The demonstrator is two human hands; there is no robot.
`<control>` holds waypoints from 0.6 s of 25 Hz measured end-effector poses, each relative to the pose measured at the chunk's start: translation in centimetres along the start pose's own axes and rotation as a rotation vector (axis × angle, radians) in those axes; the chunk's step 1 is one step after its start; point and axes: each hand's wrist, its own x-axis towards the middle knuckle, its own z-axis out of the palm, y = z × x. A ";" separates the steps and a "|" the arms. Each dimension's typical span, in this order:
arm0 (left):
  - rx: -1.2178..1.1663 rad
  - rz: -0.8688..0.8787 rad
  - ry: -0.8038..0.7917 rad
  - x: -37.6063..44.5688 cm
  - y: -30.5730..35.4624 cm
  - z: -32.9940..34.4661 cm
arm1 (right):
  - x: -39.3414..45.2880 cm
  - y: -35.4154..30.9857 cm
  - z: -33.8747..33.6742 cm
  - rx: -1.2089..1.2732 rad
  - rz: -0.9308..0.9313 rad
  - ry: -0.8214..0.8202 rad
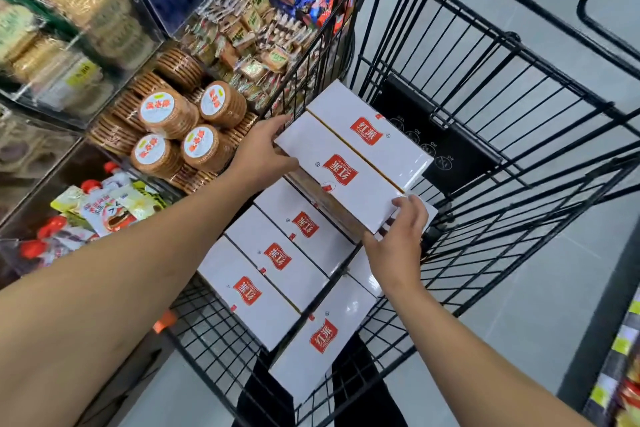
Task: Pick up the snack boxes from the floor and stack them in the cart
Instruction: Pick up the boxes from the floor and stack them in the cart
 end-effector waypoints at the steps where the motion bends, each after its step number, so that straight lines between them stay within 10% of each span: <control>1: 0.033 0.004 -0.010 -0.4 0.0 0.0 | -0.1 0.0 0.0 0.014 0.010 0.006; 15: 0.038 -0.272 0.119 -23.5 -3.9 -0.4 | -7.6 -6.3 1.4 -0.426 -0.484 -0.377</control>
